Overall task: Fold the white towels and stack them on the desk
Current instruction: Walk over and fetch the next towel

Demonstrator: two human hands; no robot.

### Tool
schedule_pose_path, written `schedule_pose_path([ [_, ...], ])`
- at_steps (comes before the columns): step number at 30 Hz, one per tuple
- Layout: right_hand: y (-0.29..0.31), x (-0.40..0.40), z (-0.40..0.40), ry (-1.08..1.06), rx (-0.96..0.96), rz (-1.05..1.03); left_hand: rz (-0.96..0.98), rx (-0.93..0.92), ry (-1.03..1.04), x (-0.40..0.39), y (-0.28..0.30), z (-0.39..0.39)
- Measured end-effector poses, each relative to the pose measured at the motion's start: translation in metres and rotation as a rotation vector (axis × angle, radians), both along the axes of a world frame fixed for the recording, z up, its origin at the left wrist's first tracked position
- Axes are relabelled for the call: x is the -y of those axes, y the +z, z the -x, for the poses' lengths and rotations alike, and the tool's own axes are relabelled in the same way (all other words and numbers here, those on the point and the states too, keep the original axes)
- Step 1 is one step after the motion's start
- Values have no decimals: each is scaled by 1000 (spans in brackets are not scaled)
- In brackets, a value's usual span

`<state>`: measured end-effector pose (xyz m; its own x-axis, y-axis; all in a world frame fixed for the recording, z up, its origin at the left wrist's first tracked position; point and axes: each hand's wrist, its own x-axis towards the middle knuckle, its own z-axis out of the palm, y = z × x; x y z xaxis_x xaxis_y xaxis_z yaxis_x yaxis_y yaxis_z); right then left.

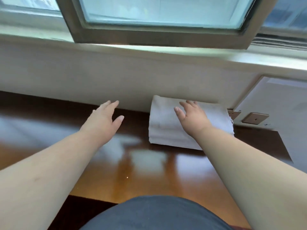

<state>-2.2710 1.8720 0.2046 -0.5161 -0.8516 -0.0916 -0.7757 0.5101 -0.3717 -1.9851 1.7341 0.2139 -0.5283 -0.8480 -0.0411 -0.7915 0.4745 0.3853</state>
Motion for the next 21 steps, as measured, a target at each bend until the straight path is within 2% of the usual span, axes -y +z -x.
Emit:
schedule_pose_path([
  [6, 30, 55, -191, 311, -49, 4, -10, -35, 194, -30, 41, -198],
  [11, 64, 93, -423, 766, -121, 24, 103, 80, 324, -71, 94, -407],
  [15, 124, 123, -610, 1054, -129, 117, 140, 130, 625, -106, 145, -577],
  [21, 197, 169, -827, 1322, -199, 139, 170, 477, 887, -145, 236, -785],
])
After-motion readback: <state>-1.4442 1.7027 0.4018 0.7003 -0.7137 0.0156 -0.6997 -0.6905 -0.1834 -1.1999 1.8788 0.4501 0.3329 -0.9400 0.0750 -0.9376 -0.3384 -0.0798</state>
